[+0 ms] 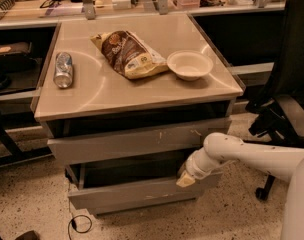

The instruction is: Open middle drawer

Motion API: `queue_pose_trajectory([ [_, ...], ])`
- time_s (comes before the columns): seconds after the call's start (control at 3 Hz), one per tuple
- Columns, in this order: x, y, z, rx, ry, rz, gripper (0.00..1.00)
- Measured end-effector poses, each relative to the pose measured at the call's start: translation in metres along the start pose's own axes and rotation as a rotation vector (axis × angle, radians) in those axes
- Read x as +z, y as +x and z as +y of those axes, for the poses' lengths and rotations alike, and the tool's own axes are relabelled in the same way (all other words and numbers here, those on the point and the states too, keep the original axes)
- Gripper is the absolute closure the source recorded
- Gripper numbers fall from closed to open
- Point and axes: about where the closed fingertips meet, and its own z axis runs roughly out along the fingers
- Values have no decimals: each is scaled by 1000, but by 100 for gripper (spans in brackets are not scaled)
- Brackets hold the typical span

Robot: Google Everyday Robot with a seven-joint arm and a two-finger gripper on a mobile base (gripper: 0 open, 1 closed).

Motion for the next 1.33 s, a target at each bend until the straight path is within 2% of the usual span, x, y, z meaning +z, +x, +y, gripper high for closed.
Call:
queue_pose_trajectory([
  [1.33, -6, 5, 17, 20, 17, 5, 100],
])
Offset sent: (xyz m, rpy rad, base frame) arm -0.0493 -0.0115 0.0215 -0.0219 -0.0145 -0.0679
